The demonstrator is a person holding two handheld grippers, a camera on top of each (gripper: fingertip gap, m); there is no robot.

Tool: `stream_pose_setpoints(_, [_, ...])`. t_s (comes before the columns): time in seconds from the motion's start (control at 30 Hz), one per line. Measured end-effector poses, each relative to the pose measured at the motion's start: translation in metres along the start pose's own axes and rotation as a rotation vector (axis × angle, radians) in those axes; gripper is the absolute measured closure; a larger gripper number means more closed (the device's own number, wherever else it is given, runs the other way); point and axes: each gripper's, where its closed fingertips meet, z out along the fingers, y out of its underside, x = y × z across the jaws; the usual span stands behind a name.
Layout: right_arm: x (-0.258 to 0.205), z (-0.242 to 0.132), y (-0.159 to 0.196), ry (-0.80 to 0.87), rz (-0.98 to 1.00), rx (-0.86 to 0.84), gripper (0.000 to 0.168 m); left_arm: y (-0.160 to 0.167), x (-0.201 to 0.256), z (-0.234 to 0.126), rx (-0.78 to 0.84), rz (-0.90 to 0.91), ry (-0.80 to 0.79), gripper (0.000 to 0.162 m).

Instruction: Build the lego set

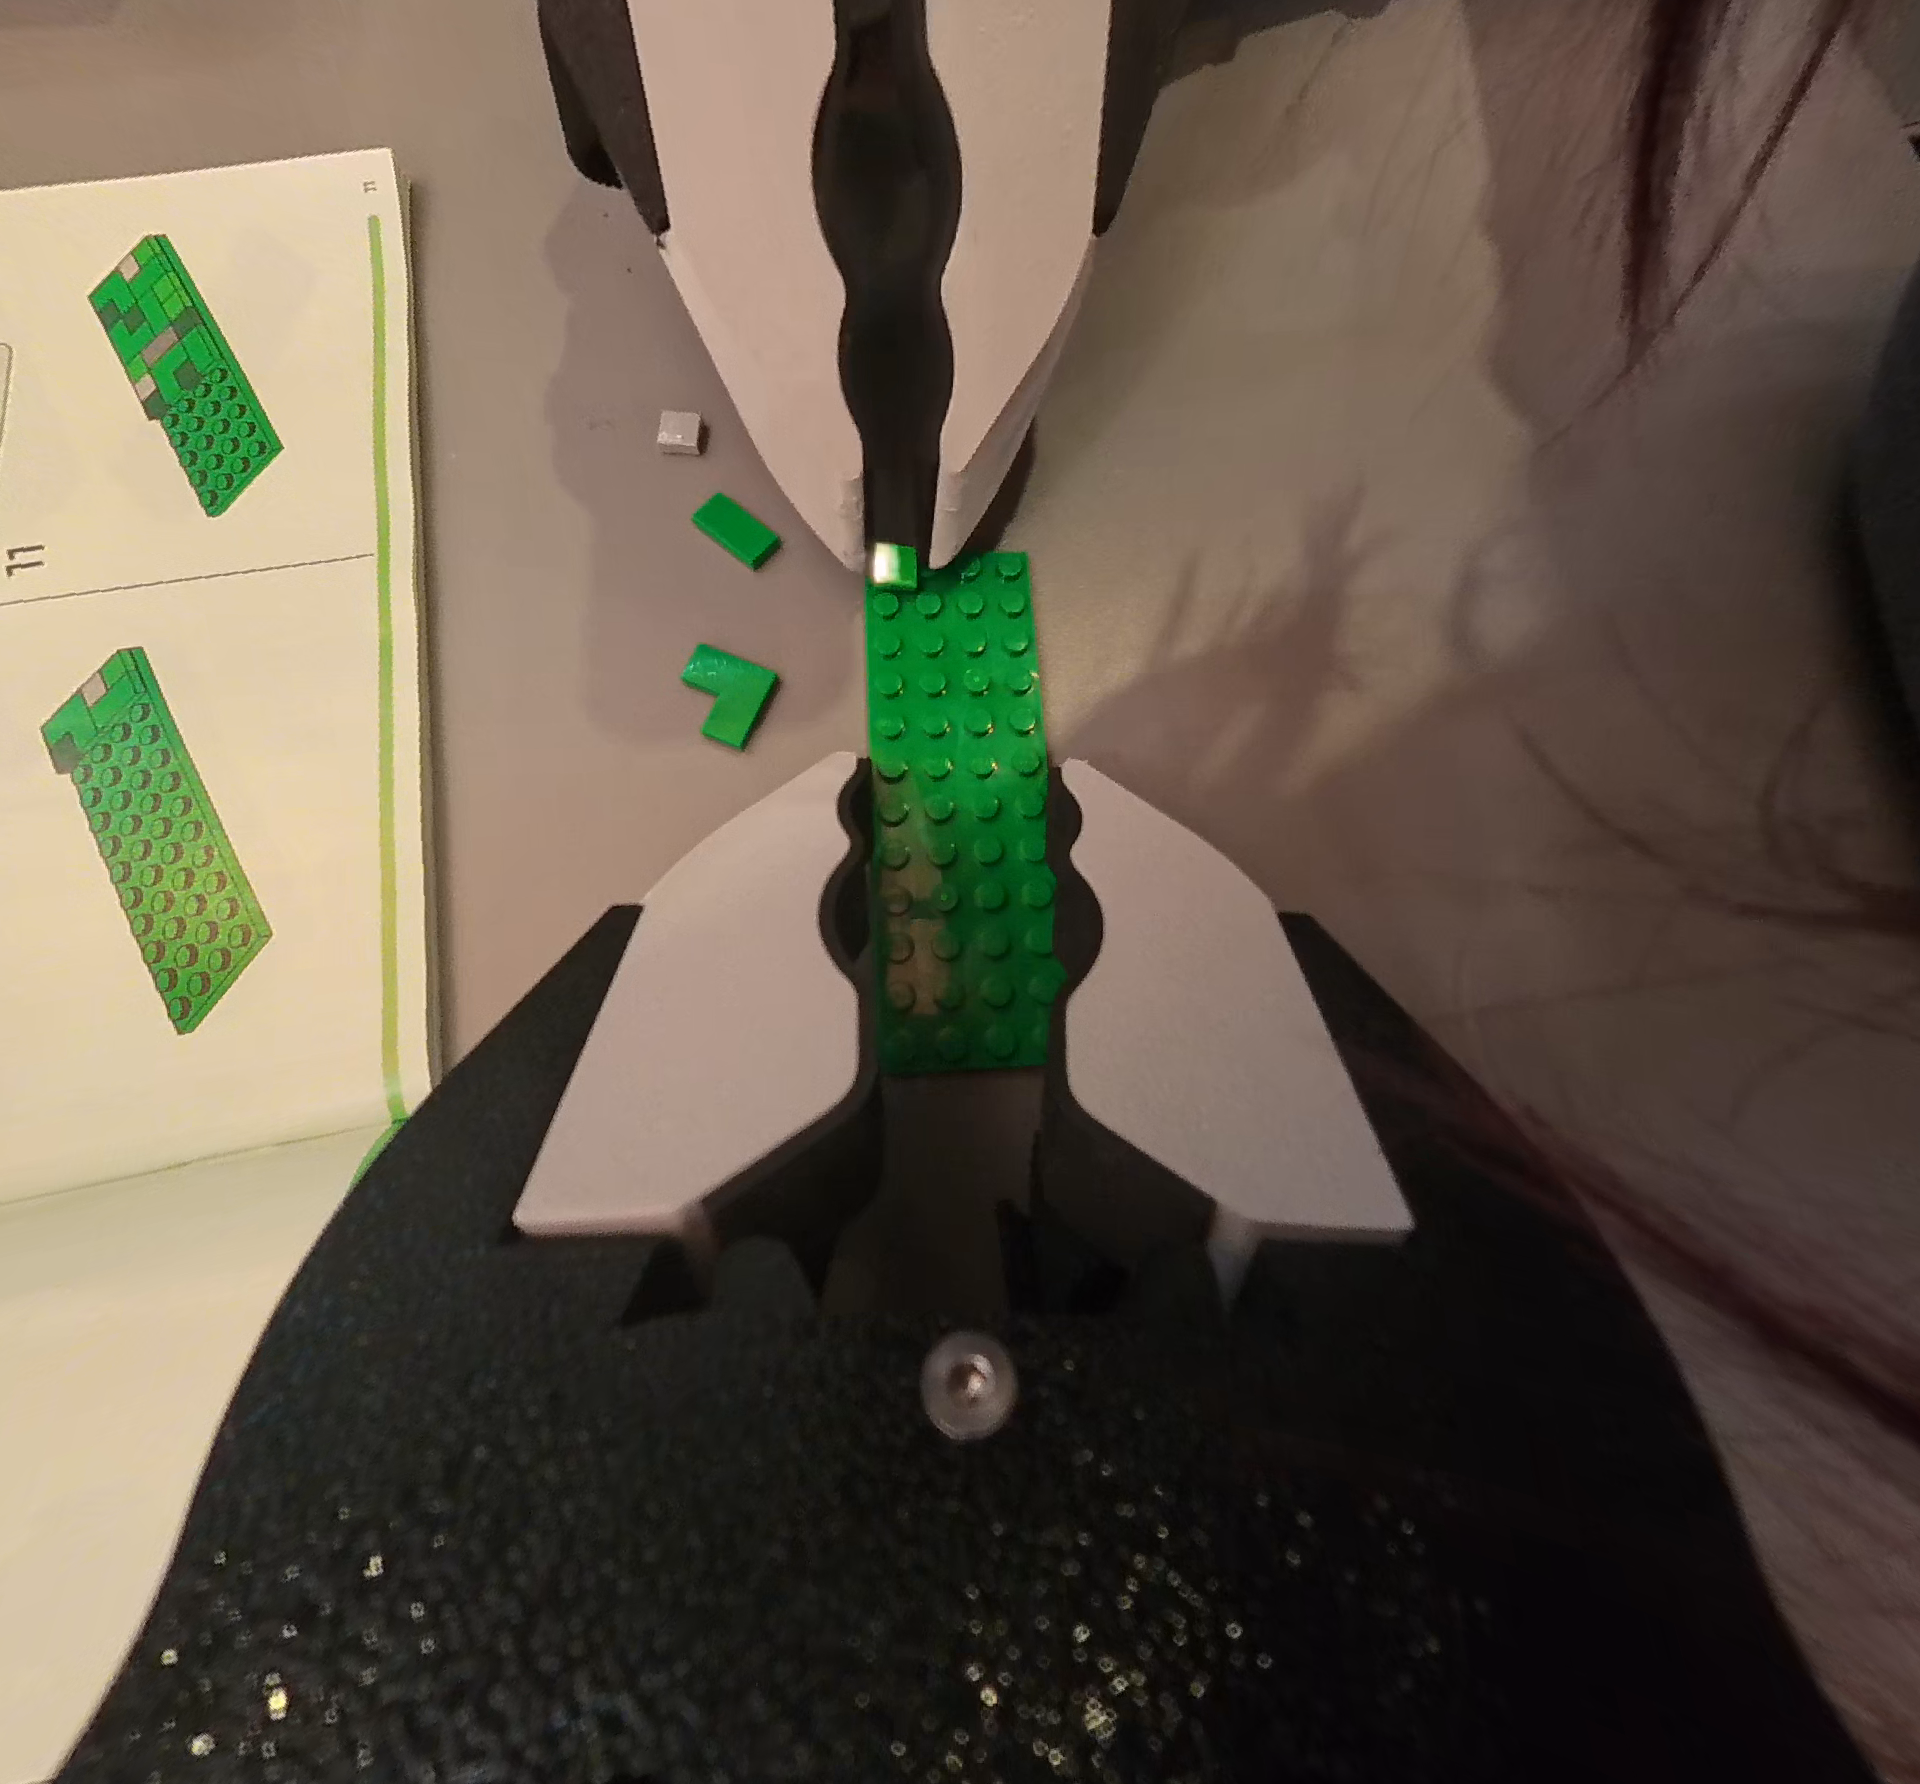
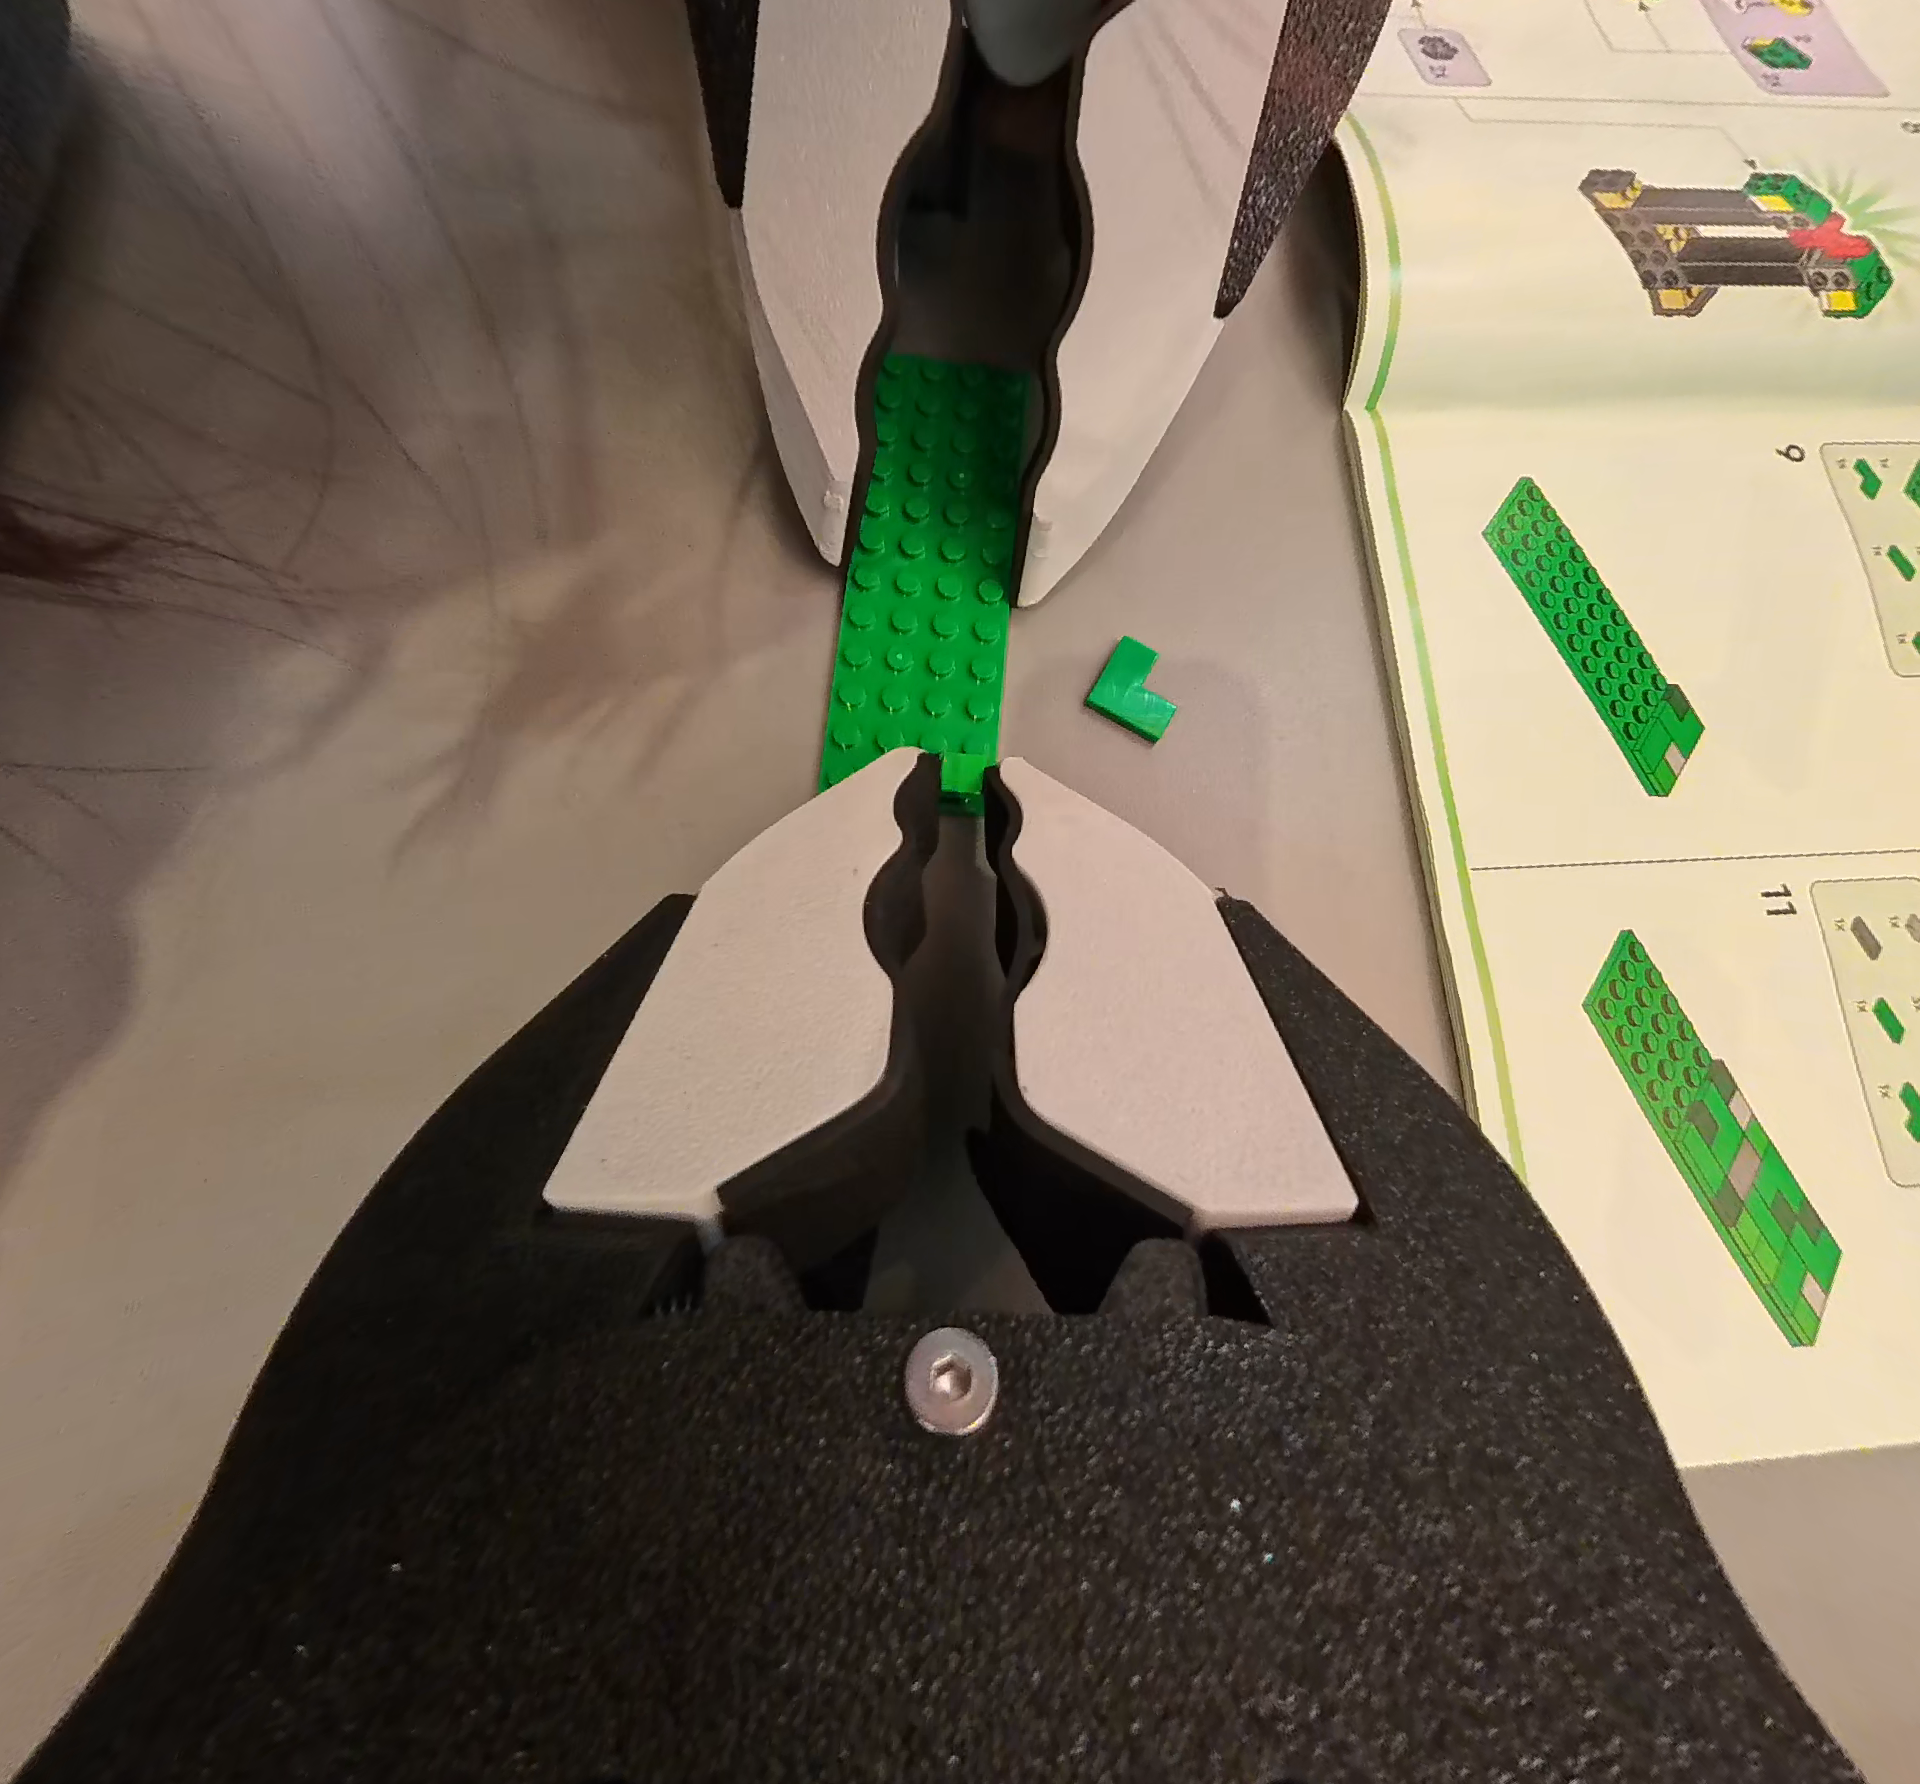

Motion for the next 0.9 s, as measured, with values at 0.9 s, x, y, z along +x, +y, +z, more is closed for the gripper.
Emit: stream_pose_setpoints(0.9, [0.001, -0.0005, 0.0017, 0.002, -0.018, 0.013, 0.158, 0.0003, -0.0002, 0.0006, 0.0, 0.0, 0.0, 0.131])
